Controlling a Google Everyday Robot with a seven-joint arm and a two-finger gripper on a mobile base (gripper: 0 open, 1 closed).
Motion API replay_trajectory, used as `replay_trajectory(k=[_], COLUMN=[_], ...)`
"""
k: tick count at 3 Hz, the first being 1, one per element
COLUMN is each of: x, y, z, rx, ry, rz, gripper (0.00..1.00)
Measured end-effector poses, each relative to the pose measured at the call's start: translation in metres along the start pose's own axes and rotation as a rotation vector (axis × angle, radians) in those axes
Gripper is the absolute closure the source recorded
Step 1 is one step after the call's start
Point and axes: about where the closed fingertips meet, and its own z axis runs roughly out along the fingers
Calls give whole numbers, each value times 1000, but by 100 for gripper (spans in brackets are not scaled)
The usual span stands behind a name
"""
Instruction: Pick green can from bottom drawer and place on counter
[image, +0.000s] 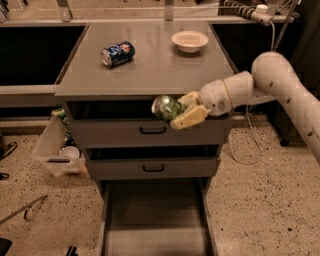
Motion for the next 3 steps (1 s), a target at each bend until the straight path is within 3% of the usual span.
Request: replay_trajectory(k=[1, 2, 3], x=[-63, -106, -115], y=[-2, -23, -73], z=[-14, -19, -15], rx=[17, 57, 116], ry=[5, 7, 2], rz=[-80, -158, -202], gripper=[100, 100, 100])
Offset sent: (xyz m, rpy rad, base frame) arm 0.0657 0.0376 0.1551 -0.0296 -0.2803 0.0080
